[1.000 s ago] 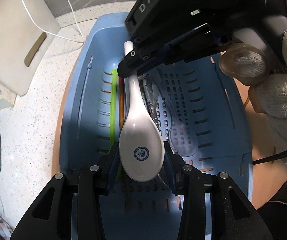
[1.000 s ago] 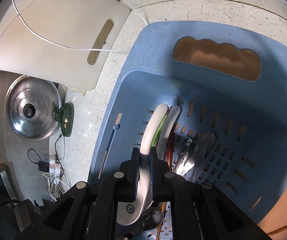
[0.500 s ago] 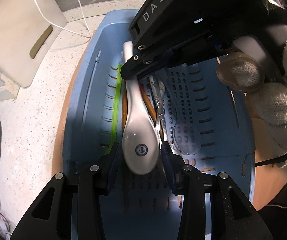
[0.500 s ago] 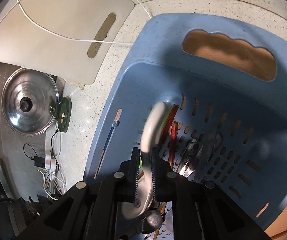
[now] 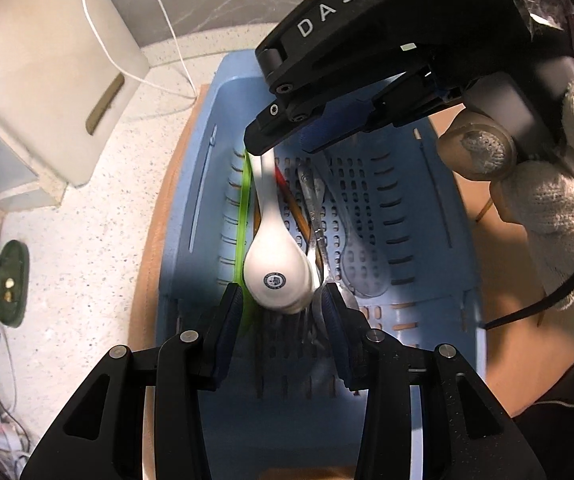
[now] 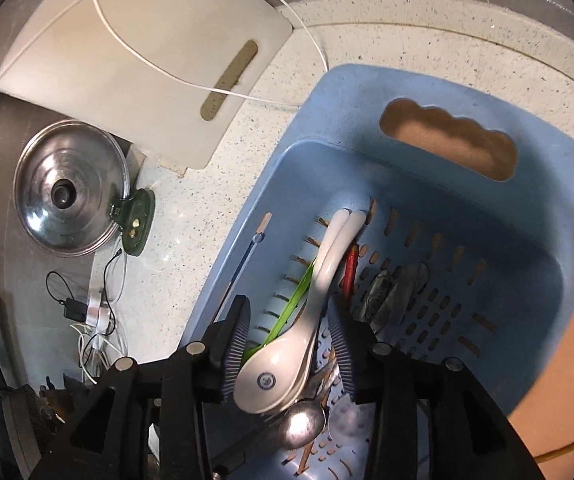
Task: Organize utensils
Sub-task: 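Open the left gripper to drop the white spoon into the basket, then move the left tool toward one chopstick while the right tool approaches the other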
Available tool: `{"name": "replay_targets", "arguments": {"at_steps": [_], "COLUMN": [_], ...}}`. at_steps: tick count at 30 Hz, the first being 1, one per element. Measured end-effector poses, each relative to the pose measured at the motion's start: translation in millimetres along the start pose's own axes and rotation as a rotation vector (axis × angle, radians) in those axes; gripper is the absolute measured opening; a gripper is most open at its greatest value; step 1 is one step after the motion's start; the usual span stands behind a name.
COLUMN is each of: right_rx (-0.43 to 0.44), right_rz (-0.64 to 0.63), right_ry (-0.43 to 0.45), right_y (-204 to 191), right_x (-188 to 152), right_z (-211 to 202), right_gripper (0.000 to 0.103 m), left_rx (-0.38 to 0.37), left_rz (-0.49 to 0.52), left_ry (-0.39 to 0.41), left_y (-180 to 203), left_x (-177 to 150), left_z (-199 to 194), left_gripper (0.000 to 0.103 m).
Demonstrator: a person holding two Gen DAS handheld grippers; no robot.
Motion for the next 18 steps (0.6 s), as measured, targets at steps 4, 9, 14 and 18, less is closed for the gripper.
{"name": "replay_targets", "arguments": {"at_steps": [4, 9, 14, 18], "right_rx": [-0.003, 0.003, 0.025, 0.023], "right_rz": [-0.008, -0.025, -0.007, 0.001], "right_ry": [0.025, 0.071, 0.113, 0.146], "right_y": [-1.2, -4.3, 1.1, 9.6], "right_x": [-4.6, -12.6, -23.4, -33.7], "right_z": [-15.1, -39.8, -68.5, -92.1], "right_gripper": [0.040, 0.041, 0.044, 0.046], "left_rx": [0.015, 0.014, 0.009, 0.000], "left_rz": [-0.001, -0.007, 0.011, 0.022], "left_ry": [0.031, 0.078, 0.111, 0.132], "left_y": [-0.9, 8.4, 21.4, 33.1], "left_x": [-3.4, -3.3, -2.7, -0.6], "left_z": [-15.3, -40.7, -58.0, -69.2], "left_gripper": [0.039, 0.040, 0.040, 0.041]}}
Point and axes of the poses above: each gripper's, at about its wrist camera, not at the fingertips, and z roughly the way its jaws point, y to its right, x to its top, the point moved 8 cm from there along z, roughly the way its jaws point, and after that the axes turned 15 degrees about x, right-handed, at the moved point
